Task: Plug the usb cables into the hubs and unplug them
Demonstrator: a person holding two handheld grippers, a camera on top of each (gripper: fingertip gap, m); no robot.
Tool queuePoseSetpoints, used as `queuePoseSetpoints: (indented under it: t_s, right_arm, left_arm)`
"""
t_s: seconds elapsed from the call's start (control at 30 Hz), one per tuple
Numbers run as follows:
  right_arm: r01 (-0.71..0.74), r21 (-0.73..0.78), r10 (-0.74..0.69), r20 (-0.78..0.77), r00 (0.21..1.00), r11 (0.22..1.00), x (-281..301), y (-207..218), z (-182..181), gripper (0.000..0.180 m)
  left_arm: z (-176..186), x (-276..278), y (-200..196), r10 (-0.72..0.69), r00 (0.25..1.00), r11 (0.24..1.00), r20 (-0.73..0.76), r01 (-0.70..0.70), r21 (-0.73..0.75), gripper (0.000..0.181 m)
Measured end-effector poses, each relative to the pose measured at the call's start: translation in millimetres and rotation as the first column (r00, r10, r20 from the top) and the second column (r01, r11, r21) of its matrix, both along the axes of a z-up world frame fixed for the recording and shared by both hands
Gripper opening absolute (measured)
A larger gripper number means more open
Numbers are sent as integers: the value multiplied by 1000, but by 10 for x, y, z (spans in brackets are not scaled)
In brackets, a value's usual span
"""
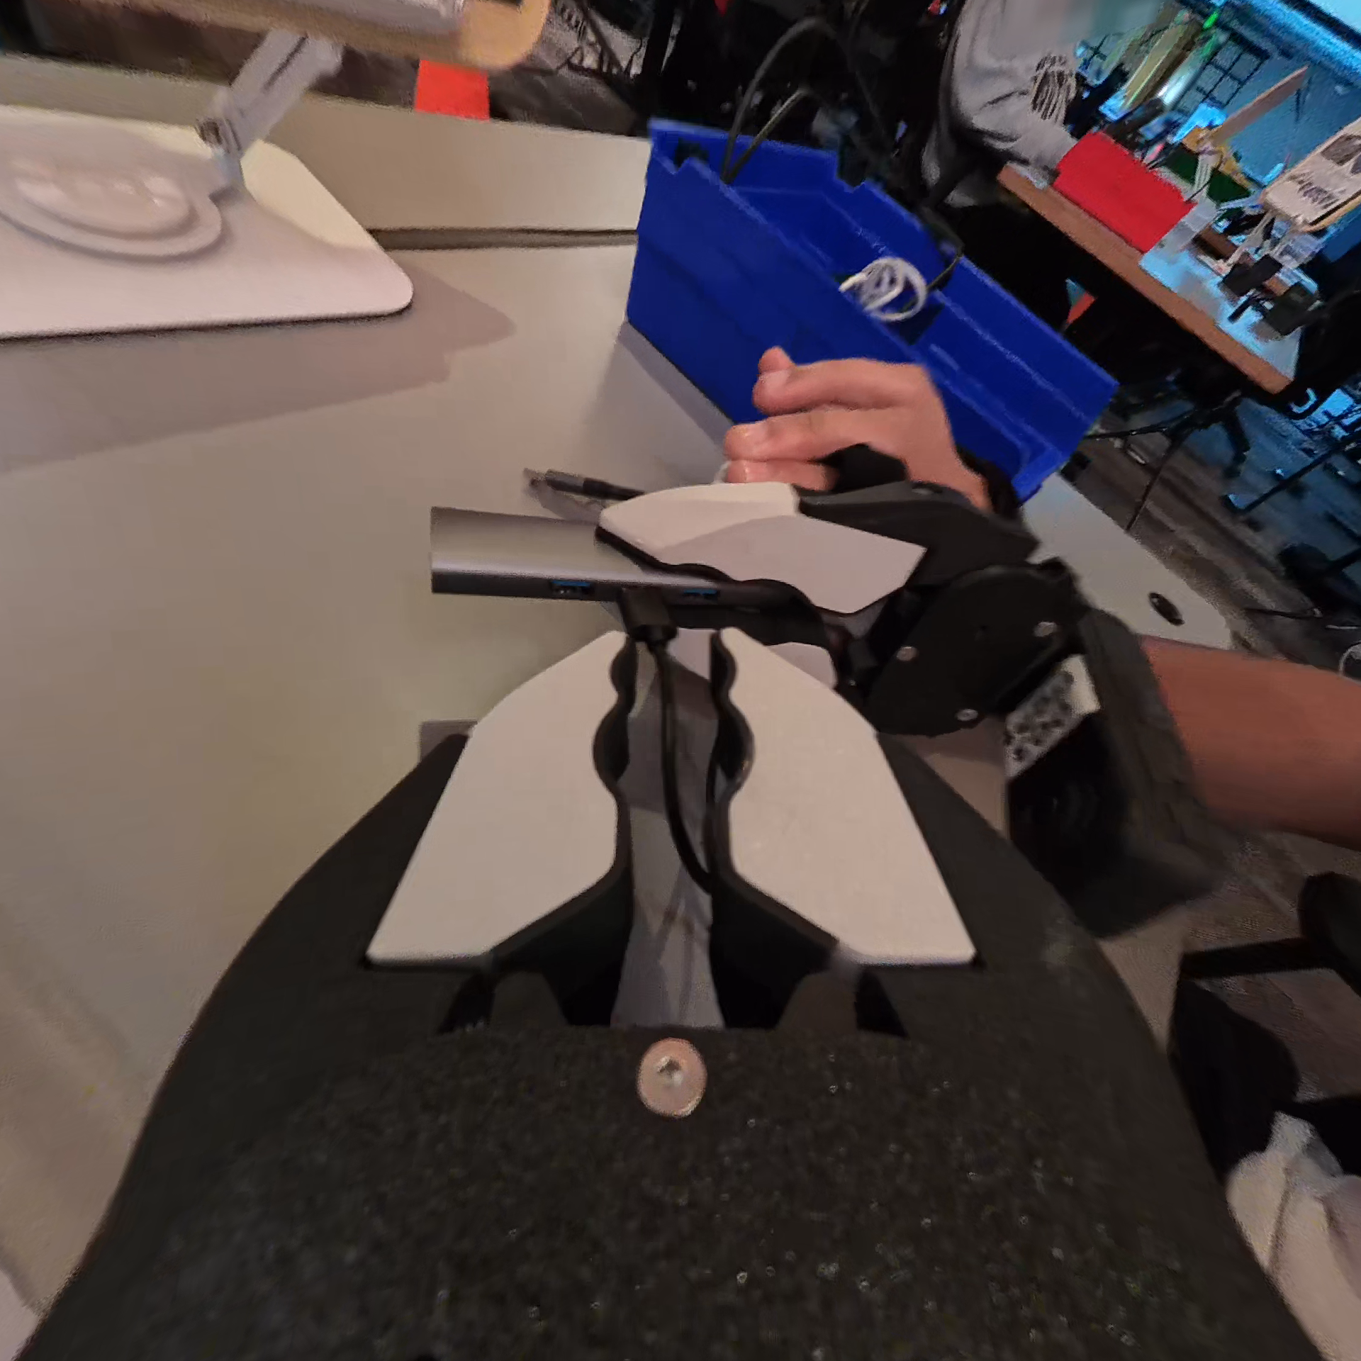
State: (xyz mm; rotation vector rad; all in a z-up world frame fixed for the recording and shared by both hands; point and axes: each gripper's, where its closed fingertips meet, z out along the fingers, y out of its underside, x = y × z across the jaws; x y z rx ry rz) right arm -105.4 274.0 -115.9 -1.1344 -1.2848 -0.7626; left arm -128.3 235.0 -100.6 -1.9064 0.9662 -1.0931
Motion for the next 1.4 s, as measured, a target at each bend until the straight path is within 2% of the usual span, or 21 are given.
queuePoseSetpoints:
  t_s: [0.03,0.17,0.27,0.33,0.43,0.53,0.67,0.8,0.9,0.97,1.03,1.13,1.2,1.23,1.3,1.4]
  right_arm:
    - [9,1,-9,-4,1000,1000,44,14,-4,17]
    - [2,-37,-6,-100,995,999,135,41,7,17]
    - [-22,-79,9,-172,985,997,130,41,-9,17]
    - [-32,-94,13,-195,981,995,120,48,-14,17]
    - [-50,-123,23,-215,976,991,90,62,-52,17]
    - [-49,-130,21,-211,977,990,94,69,-69,17]
    - [-33,-135,2,-220,976,990,161,70,-63,17]
    - [-24,-149,-13,-241,970,989,207,95,-68,17]
    - [-25,-160,-15,-248,969,987,211,105,-79,17]
    - [-27,-164,-15,-252,968,986,210,105,-81,17]
    - [-28,-162,-14,-253,967,986,204,103,-77,17]
    - [-24,-156,-16,-249,968,987,204,110,-73,17]
    - [-23,-156,-19,-262,965,988,212,115,-60,17]
    - [-23,-154,-20,-273,962,988,220,115,-49,17]
    - [-18,-154,-28,-295,955,988,254,121,-24,17]
    - [-8,-160,-45,-328,943,987,322,130,1,17]
  left_arm:
    - [105,-37,-18,-5,1000,1000,8,5,13,24]
    - [583,-592,136,45,999,990,-25,-41,132,36]
    - [572,-1255,378,42,977,989,-207,-11,148,34]
    - [297,-1642,559,-3,916,991,-401,56,122,31]
    - [-229,-1965,803,-95,762,985,-641,165,50,29]
    - [-580,-1918,766,-259,653,956,-712,280,-91,30]
    - [-877,-1858,861,-278,527,939,-803,324,-112,28]
    - [-913,-1800,940,-252,555,946,-793,314,-81,10]
    - [-838,-1945,982,-191,494,924,-848,383,14,2]
    - [-547,-1999,1002,-133,538,920,-832,380,99,2]
    - [-92,-2007,936,-73,597,894,-799,394,213,2]
    - [647,-1794,519,-56,676,783,-735,486,388,2]
    - [980,-1486,14,-128,698,659,-704,591,466,2]
    - [1046,-1326,-269,-179,684,586,-707,651,482,2]
    - [959,-1067,-765,-255,606,440,-754,767,468,2]
    - [394,-865,-1279,-334,417,241,-845,905,351,2]
